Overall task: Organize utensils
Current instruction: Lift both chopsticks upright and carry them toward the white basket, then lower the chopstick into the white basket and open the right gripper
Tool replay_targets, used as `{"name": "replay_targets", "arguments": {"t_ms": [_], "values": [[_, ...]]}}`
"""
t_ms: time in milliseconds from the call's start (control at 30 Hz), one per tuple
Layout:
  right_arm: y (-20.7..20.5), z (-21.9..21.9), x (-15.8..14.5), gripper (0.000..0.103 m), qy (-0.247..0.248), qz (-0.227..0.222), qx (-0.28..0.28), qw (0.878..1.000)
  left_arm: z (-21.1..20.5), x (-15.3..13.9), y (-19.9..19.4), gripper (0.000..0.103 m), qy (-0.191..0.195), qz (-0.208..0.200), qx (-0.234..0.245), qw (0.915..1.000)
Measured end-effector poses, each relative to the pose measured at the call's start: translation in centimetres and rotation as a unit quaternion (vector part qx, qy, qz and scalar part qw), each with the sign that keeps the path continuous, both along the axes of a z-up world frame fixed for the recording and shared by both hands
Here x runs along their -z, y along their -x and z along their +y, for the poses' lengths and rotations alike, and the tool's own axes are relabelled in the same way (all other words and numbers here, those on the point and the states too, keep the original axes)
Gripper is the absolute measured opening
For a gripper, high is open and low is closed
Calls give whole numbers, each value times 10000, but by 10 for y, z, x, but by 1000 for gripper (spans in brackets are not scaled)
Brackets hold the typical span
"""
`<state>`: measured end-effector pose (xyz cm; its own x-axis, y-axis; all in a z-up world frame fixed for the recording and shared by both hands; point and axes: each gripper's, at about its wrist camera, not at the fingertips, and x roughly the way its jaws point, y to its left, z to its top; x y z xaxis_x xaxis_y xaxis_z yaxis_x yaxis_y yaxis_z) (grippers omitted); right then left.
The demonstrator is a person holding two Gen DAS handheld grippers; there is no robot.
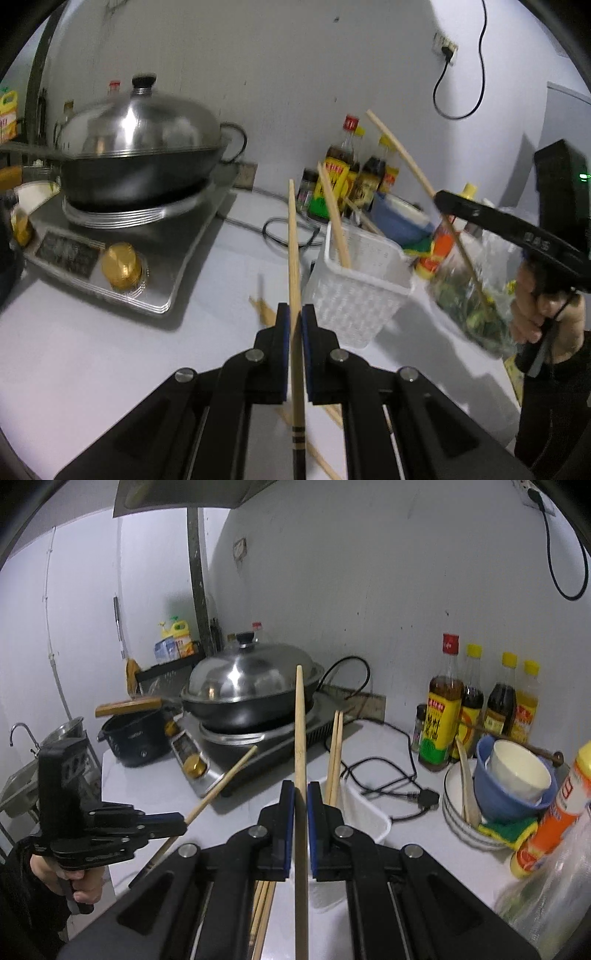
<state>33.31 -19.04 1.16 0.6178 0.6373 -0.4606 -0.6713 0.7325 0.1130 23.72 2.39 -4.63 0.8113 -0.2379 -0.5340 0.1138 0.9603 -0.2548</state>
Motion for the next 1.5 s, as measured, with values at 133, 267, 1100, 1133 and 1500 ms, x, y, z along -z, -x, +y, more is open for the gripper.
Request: {"name": "replay_targets", "arguments": {"t_ms": [133, 267, 1100, 1133, 1500], "values": [[-24, 3, -11, 6, -293, 90, -38, 9995, 0, -21, -2, 5, 2, -267, 29, 9996], [-48, 9, -17, 6, -525, 233, -22, 9983, 1, -32, -6, 6, 41, -432, 33, 9991], [-86, 61, 71, 6, 391, 736, 692, 9941, 41, -16, -29, 5, 566, -313, -98, 9979], [-84, 59, 72, 6, 415, 731, 702, 9940, 39, -16, -30, 5, 588, -299, -90, 9978], [-66, 24, 61, 7, 285, 632, 651, 9955, 2, -33, -31, 6, 438, -393, 26, 9983]]}}
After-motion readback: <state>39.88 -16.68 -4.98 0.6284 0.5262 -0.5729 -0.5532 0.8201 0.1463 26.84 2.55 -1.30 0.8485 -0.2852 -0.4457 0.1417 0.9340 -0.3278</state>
